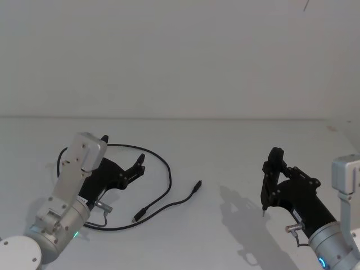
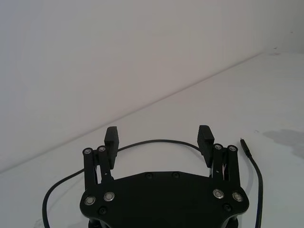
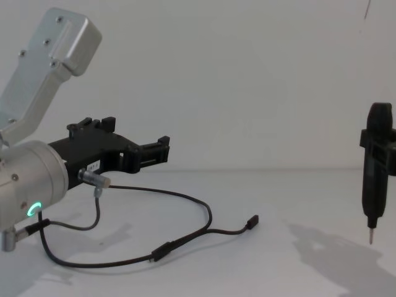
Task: Pick up the data cable with the one hand.
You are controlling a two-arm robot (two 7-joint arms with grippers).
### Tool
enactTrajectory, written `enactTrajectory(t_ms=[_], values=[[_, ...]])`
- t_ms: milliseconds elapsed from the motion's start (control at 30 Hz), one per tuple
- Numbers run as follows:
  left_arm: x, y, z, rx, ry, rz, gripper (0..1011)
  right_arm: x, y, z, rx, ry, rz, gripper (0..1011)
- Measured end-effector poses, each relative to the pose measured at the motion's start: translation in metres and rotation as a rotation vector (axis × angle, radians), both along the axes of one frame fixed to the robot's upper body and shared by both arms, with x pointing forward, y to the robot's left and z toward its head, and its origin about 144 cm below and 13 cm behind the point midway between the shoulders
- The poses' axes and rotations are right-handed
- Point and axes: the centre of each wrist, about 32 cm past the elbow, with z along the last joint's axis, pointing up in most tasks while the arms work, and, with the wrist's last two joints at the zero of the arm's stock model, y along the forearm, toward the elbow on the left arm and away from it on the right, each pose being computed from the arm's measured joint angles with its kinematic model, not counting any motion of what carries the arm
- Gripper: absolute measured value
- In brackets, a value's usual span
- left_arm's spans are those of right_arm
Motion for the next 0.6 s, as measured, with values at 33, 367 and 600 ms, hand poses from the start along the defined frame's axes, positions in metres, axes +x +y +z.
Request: enactTrajectory(t_ms=[33,367,600], values=[[0.0000,0.0000,0.0000,0.000,0.000,0.000,1001,0.0000,0.0000,0.0000,0.000,0.000,0.000,279],[0.0000,0.0001,0.0000,0.000,0.000,0.000,1001,0.0000,0.0000,0.0000,0.000,0.000,0.000,279],[0.0000,0.0001,0.0000,0.000,0.000,0.000,1001,0.0000,0.0000,0.0000,0.000,0.000,0.000,279]])
